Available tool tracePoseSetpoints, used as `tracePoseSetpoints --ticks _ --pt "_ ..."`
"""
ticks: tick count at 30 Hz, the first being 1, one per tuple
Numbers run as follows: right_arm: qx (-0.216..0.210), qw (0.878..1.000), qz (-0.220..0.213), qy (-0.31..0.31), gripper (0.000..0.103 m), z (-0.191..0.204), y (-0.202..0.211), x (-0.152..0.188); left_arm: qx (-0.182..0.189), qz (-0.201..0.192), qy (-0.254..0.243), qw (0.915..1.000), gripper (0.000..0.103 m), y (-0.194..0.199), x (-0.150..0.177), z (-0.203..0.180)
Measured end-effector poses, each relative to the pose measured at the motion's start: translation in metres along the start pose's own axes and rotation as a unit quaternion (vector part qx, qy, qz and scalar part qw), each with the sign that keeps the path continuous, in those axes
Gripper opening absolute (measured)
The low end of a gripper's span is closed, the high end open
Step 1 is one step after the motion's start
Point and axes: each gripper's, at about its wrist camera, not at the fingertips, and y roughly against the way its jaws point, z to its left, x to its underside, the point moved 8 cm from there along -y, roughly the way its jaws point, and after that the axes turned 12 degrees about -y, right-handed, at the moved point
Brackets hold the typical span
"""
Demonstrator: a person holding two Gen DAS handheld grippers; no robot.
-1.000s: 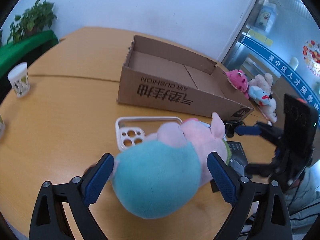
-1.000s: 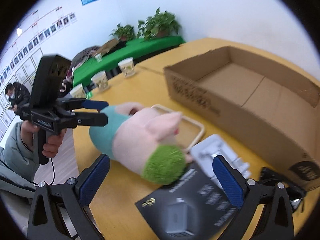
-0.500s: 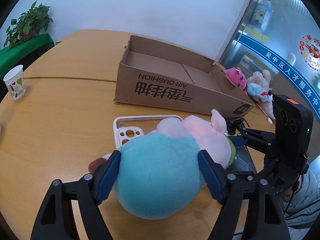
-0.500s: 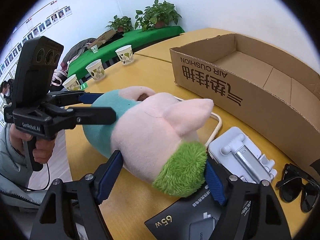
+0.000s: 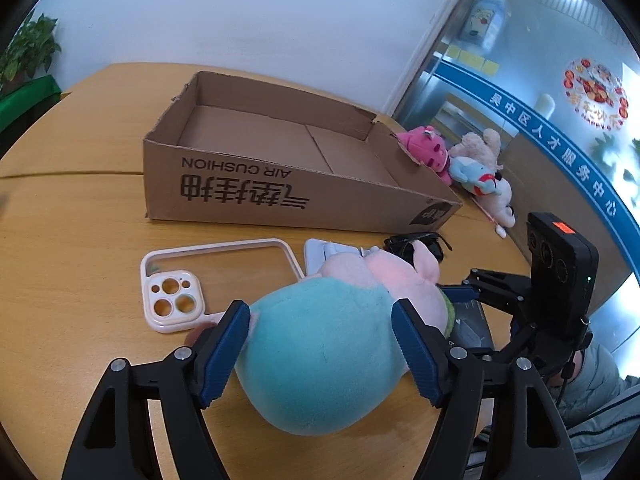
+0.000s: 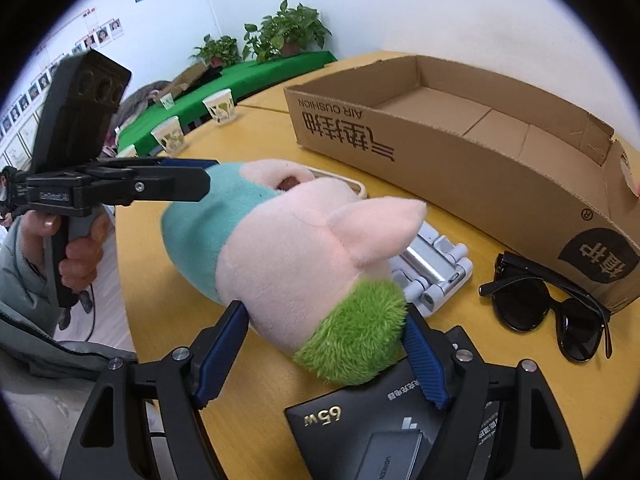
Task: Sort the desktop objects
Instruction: 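Lift the plush pig with both grippers and carry it toward the cardboard box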
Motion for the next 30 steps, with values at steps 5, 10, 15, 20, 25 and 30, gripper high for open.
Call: tracePoseSetpoints --ticks 5,10,15,20,25,30 --pt "-0.017 1.0 -0.005 -0.001 0.078 0.012 -0.007 -0.004 0.005 -0.003 0.047 0.9989 0.073 0.008 0.009 0.018" --pt "-0.019 1.0 -0.003 -0.004 0.075 0.016 -0.017 -0.006 -0.008 0.015 0.032 0.9993 0.073 0.0 0.017 0.014" --pt "-0.008 1.0 -0.024 -0.001 0.068 0.02 -0.012 -0.011 -0.016 0.02 0.01 0.9996 0.059 0.0 0.013 0.008" --pt "-0.004 0.998 -0.066 0.012 0.068 0.024 0.008 -0.034 -0.013 -0.004 -0.001 0.9999 0.055 0.014 -0.008 0.004" --pt "-0.01 0.993 -0.115 0.017 0.068 0.021 0.035 -0.07 -0.032 -0.062 -0.056 0.996 0.054 0.039 -0.062 -0.009" --pt "0.002 0.985 -0.172 0.03 0.068 0.015 0.068 -0.119 -0.04 -0.116 -0.113 0.986 0.054 0.054 -0.129 -0.022"
